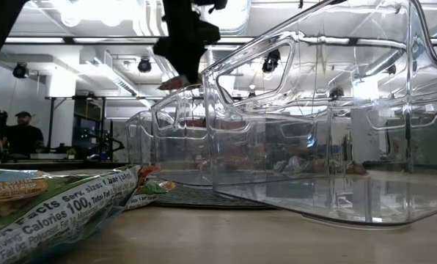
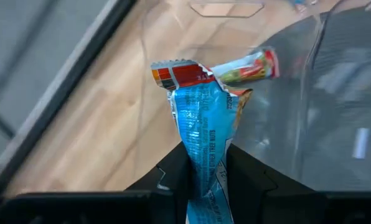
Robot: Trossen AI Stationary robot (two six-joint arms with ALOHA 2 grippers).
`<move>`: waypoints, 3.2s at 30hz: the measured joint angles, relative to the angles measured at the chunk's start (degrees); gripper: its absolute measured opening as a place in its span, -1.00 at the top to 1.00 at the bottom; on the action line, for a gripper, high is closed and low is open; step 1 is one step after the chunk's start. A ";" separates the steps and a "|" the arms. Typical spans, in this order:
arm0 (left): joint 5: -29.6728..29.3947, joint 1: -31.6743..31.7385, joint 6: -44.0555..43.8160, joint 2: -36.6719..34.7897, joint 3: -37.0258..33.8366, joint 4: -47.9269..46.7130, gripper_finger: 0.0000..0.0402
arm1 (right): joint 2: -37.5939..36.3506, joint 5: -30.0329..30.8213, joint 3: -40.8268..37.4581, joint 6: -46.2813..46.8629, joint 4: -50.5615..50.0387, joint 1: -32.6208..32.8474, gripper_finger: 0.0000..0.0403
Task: Pick and place Granola Bars by type
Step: Put the red granola bar into the top transparent bin
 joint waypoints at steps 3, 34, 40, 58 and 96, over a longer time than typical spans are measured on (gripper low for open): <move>7.34 3.15 2.61 0.00 -0.10 2.22 0.66 | 0.00 -0.01 0.00 0.28 0.00 0.00 0.96; 16.94 5.82 3.92 -0.92 -4.25 2.74 0.26 | 0.00 0.01 0.00 -2.19 -0.11 0.00 0.96; 16.56 3.75 2.45 -9.10 -0.10 11.77 0.68 | -0.64 0.01 0.00 -4.21 -0.35 -0.02 0.96; 6.49 -6.61 13.41 -42.30 -20.85 45.00 1.00 | -1.92 9.34 0.00 0.60 -0.44 -0.37 0.96; 5.73 -6.46 15.16 -57.22 -35.62 45.18 1.00 | 20.71 4.71 9.52 23.20 -21.75 -25.94 -0.15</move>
